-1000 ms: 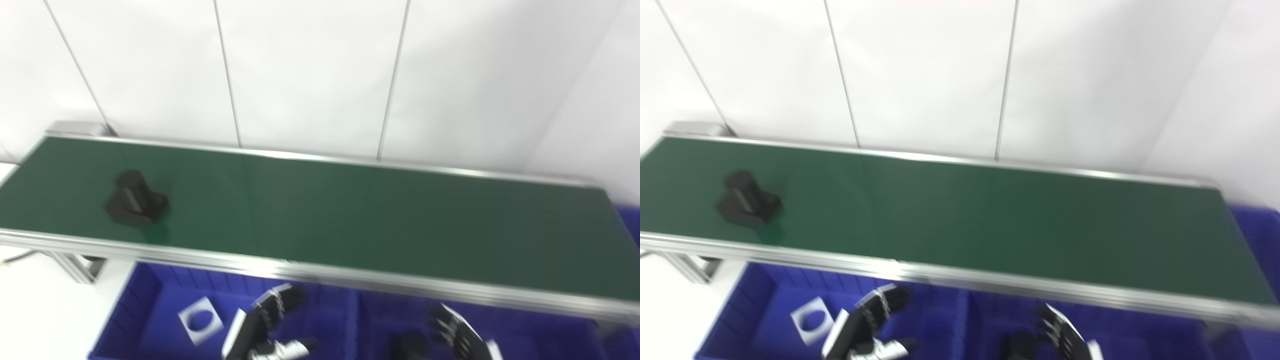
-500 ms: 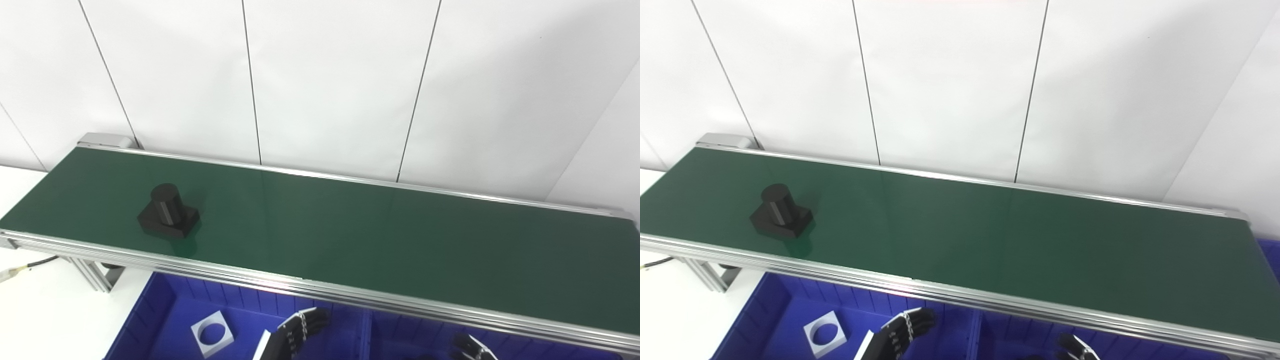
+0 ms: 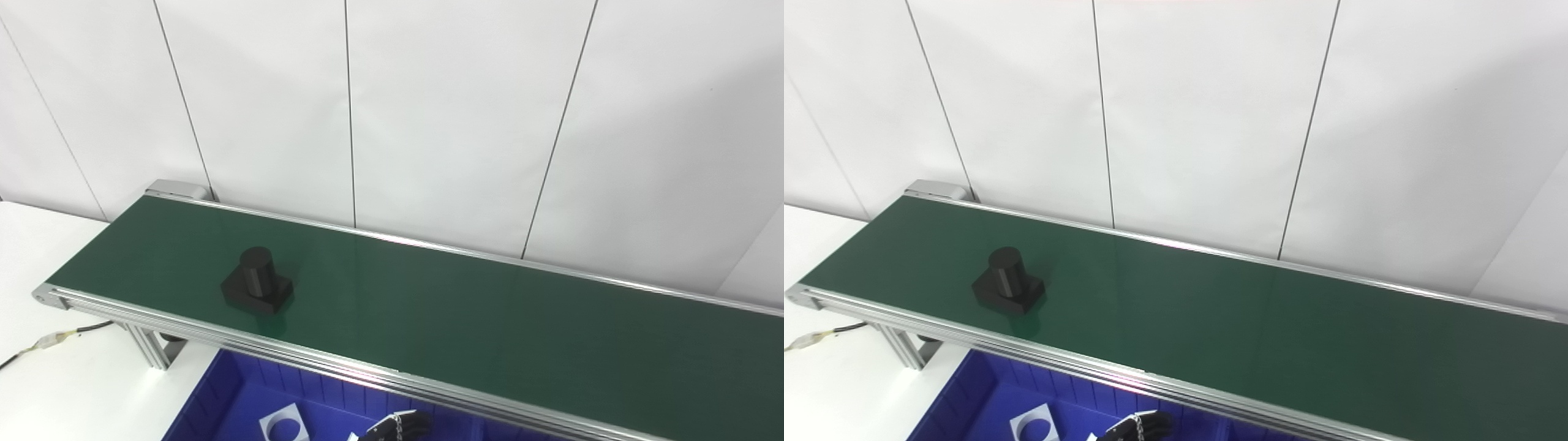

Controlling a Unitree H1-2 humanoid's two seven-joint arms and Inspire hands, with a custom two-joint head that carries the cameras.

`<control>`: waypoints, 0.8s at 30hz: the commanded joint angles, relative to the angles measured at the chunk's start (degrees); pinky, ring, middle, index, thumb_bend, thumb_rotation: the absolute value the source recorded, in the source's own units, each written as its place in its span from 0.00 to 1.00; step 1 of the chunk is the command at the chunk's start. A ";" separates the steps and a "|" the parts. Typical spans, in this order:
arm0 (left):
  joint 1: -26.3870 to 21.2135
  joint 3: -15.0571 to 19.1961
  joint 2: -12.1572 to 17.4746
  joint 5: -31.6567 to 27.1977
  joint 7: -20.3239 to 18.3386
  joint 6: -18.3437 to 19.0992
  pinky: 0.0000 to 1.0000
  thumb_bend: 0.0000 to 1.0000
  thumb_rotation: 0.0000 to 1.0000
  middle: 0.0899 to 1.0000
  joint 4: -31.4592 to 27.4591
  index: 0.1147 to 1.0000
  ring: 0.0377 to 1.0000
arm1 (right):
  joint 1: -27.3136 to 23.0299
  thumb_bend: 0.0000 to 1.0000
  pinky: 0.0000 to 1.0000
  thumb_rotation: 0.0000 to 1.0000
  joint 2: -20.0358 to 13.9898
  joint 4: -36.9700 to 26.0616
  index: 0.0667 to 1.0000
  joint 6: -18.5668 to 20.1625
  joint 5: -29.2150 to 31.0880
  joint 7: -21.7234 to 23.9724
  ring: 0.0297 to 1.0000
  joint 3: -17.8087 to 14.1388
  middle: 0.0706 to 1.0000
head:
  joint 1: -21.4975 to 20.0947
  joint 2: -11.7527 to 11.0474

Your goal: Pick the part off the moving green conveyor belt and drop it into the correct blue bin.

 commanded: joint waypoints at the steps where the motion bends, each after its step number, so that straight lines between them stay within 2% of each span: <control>1: -0.34 -1.26 -2.46 0.65 0.52 -1.57 0.86 0.69 0.00 0.74 -1.34 0.68 0.77 | -0.03 0.49 0.74 0.06 0.21 -1.50 0.84 -3.16 0.14 0.63 0.81 -0.50 0.84 | 0.00 0.22; 8: -0.21 -1.53 -2.69 1.06 0.88 -1.56 0.87 0.67 0.00 0.74 -1.61 0.69 0.77 | 0.20 0.51 0.77 0.11 0.23 -1.78 0.84 -3.16 0.37 0.93 0.83 -0.63 0.85 | -0.11 0.85; 18: -0.46 -1.50 -2.68 1.13 1.05 -1.12 0.87 0.65 0.00 0.74 -1.92 0.69 0.77 | 0.05 0.52 0.72 0.10 0.14 -1.95 0.84 -3.16 0.03 1.43 0.80 -1.12 0.84 | 0.31 1.38; 24: -0.52 -1.60 -2.68 2.04 1.81 -0.98 0.86 0.66 0.00 0.74 -2.18 0.69 0.76 | 0.00 0.54 0.73 0.15 0.54 -1.66 0.83 -3.16 0.49 1.99 0.81 -1.29 0.84 | 0.91 1.41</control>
